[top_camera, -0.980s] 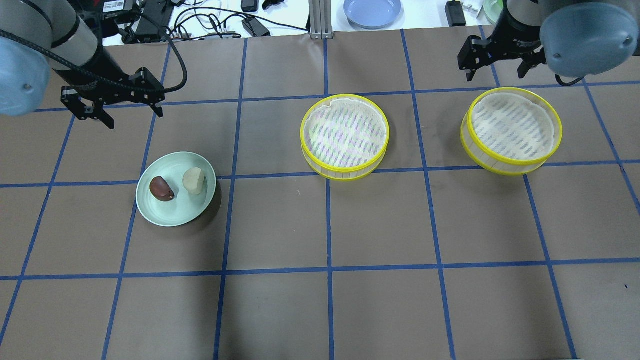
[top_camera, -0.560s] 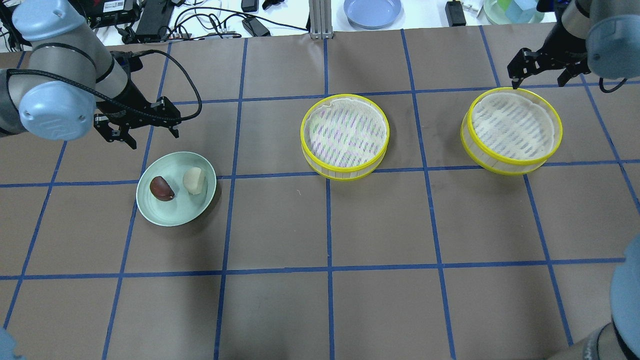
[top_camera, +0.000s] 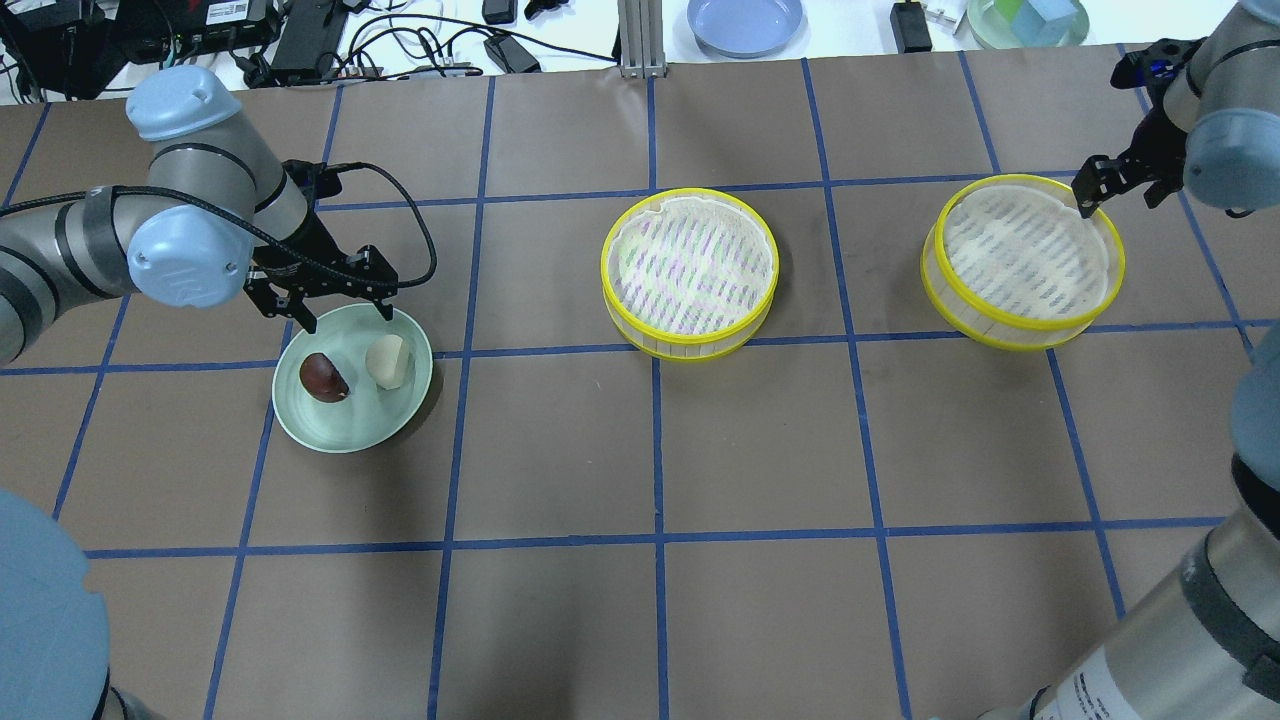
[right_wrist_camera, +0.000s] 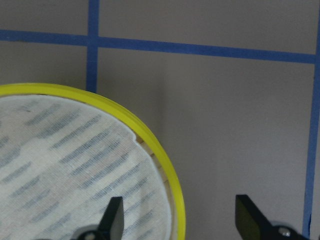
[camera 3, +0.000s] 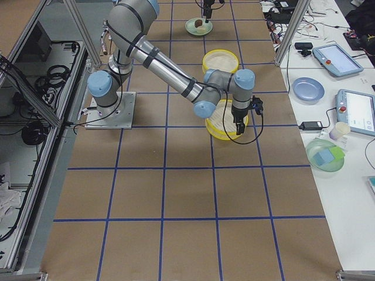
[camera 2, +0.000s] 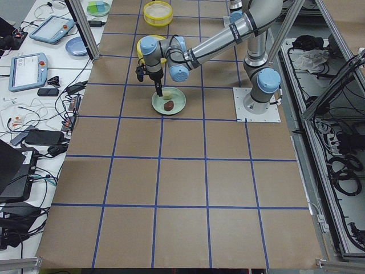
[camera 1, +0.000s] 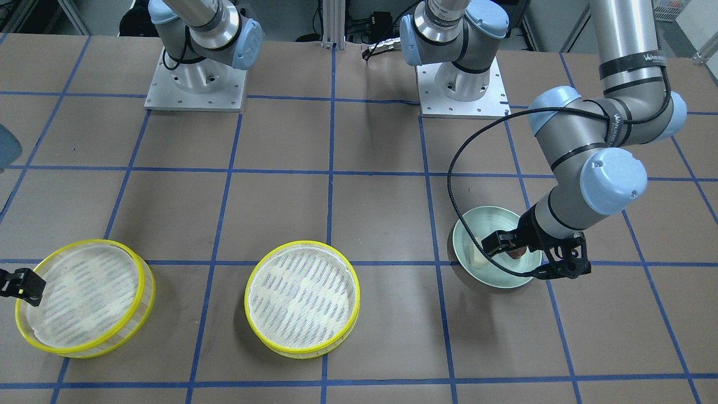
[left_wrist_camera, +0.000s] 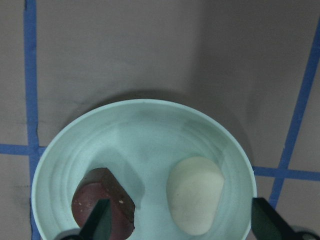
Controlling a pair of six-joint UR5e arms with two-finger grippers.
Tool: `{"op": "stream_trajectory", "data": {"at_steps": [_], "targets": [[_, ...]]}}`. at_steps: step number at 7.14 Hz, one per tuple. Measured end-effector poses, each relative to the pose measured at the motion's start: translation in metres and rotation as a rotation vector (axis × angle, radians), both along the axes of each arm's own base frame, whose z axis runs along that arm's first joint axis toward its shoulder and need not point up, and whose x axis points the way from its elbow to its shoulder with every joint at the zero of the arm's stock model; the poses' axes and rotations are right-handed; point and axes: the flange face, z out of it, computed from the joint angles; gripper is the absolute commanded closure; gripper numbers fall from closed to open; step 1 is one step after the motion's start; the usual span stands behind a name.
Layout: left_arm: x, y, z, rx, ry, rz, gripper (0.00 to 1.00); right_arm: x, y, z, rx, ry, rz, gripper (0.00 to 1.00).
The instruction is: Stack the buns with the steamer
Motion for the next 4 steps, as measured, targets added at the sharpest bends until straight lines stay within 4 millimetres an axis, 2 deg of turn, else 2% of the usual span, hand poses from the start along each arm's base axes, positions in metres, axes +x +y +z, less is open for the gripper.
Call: {"op": "stream_trajectory", "data": {"at_steps": [1, 3, 4], "targets": [[-0.002, -0.001, -0.014, 0.02, 0.023, -0.009, 0.1, -0.013, 0.002, -0.011, 0.014, -0.003, 0.003, 0.5], [-0.003, -0.002, -0.035, 0.055, 0.044, -0.024, 0.73, -0.02, 0.004, -0.034, 0.041, -0.028, 0.019, 0.55], [-0.003, -0.001, -0.041, 0.067, 0.046, -0.036, 1.0, -0.019, 0.003, -0.039, 0.044, -0.043, 0.027, 0.69]]}}
